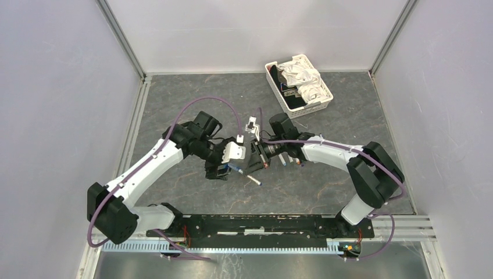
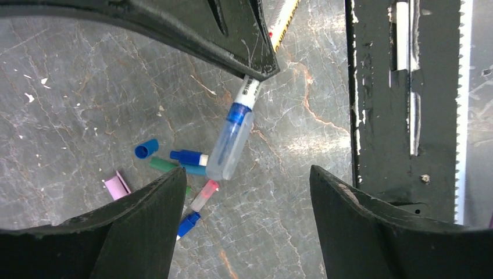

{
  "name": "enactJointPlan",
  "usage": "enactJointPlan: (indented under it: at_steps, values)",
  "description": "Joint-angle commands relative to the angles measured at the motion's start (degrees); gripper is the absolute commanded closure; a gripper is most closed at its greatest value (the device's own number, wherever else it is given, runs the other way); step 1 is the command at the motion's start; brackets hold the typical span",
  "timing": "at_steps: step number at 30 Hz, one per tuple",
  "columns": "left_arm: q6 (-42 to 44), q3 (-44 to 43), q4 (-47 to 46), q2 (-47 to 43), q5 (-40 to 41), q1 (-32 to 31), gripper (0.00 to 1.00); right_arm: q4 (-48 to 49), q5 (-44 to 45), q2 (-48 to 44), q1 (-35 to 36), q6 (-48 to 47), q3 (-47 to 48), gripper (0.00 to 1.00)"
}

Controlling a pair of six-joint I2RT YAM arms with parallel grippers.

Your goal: Open the pen caps

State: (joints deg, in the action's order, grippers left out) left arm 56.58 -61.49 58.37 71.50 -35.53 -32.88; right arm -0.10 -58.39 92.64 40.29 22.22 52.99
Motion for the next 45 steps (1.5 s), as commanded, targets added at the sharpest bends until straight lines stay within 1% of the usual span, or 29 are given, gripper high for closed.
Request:
enactJointPlan:
  at_steps: [1, 4, 6, 8, 14, 15, 16, 18, 19, 21, 22, 24, 26, 27, 28, 29, 30, 31, 32, 33, 34, 36, 37, 40, 42, 43, 45]
  values:
    - [4.8, -0.3, -2.9, 0.0, 2.2, -2.1, 0.19, 7.3, -5.4, 2.0, 0.8, 6.9, 2.4, 1.00]
    - [6.1, -0.5, -2.9, 0.7, 3.0, -3.6, 0.23, 8.8, -6.1, 3.3, 1.3, 8.9, 3.1, 1.00]
    - [6.7, -0.2, -3.2, 1.2, 3.3, -4.6, 0.28, 10.7, -6.6, 3.9, 1.6, 10.9, 3.0, 1.00]
    - [7.2, 0.0, -3.2, 1.6, 4.4, -5.5, 0.35, 13.6, -7.0, 4.2, 1.7, 13.4, 2.5, 1.00]
    - [8.1, 0.7, -3.2, 1.5, 6.6, -6.2, 0.68, 14.3, -6.9, 4.8, 1.6, 14.6, 2.1, 1.00]
    - [8.0, 0.8, -3.1, 1.5, 6.7, -6.3, 0.73, 14.3, -6.8, 4.9, 1.7, 14.5, 2.1, 0.98]
    - [8.1, 0.8, -3.0, 1.5, 6.6, -6.3, 0.80, 13.7, -6.5, 5.0, 1.8, 14.0, 2.2, 0.93]
    - [7.5, 0.7, -3.0, 1.4, 6.7, -6.3, 0.96, 9.6, -5.4, 5.2, 2.0, 10.7, 3.3, 0.86]
    - [7.1, 0.6, -2.9, 1.4, 6.7, -6.3, 0.98, 5.7, -3.9, 5.4, 2.3, 7.5, 4.8, 0.82]
    - [6.4, 0.4, -2.6, 1.3, 6.1, -6.3, 0.98, -3.4, -0.6, 5.9, 2.9, 1.5, 7.5, 0.71]
    - [6.0, 0.2, -2.3, 1.5, 5.6, -6.3, 0.98, -5.0, 0.3, 6.0, 3.3, 0.3, 8.3, 0.70]
    - [5.0, -0.4, -1.6, 1.8, 4.4, -6.3, 0.98, -4.3, 1.1, 5.6, 4.5, 0.4, 8.2, 0.68]
    - [4.4, -1.0, -0.9, 2.3, 3.7, -6.3, 0.98, -3.0, 1.1, 5.2, 5.3, 1.1, 7.6, 0.67]
    - [4.3, -1.3, -0.4, 2.5, 3.5, -6.3, 0.98, -2.2, 0.9, 5.1, 5.7, 1.7, 7.1, 0.68]
    - [4.3, -1.7, 0.1, 2.6, 3.2, -6.3, 0.98, -1.0, 1.0, 4.7, 5.7, 2.4, 6.4, 0.71]
    - [4.6, -1.9, 0.8, 2.7, 3.0, -6.2, 0.98, -0.4, 0.9, 4.3, 5.8, 3.0, 5.8, 0.76]
    - [4.8, -1.9, 1.3, 2.8, 2.8, -6.3, 0.98, 1.4, 0.7, 4.1, 5.8, 3.5, 5.2, 0.83]
    - [5.0, -1.9, 1.6, 2.7, 2.8, -6.3, 0.96, 1.6, 0.7, 4.0, 5.8, 3.6, 5.0, 0.91]
    - [5.0, -1.8, 1.8, 2.6, 2.9, -6.3, 0.87, 1.7, 0.7, 3.8, 5.8, 3.9, 4.9, 0.98]
    - [5.1, -1.7, 1.8, 2.5, 3.0, -6.3, 0.74, 2.2, 0.5, 3.7, 5.7, 4.4, 4.9, 1.00]
    - [5.3, -1.5, 1.6, 2.1, 3.2, -6.3, 0.65, 3.1, -0.3, 3.6, 5.7, 5.1, 4.7, 1.00]
    - [5.9, -1.1, 1.1, 1.2, 3.3, -6.3, 0.52, 4.9, -1.5, 3.9, 5.8, 6.9, 4.6, 1.00]
    - [6.0, -1.0, 0.8, 0.9, 3.3, -6.3, 0.48, 5.5, -2.0, 4.2, 5.8, 7.6, 4.6, 1.00]
    - [6.8, -1.0, 0.6, 1.0, 3.1, -6.3, 0.43, 5.8, -3.0, 5.1, 5.8, 8.3, 5.2, 1.00]
    - [7.4, -1.0, 0.5, 1.3, 2.7, -6.3, 0.43, 6.0, -3.3, 5.6, 5.8, 8.4, 5.6, 1.00]
    - [7.7, -1.0, 0.5, 1.4, 2.6, -6.3, 0.44, 6.3, -3.5, 5.8, 5.7, 8.8, 5.5, 1.00]
    - [8.7, -1.0, 0.8, 1.7, 3.0, -6.3, 0.51, 7.0, -3.6, 6.0, 5.8, 9.3, 5.5, 1.00]
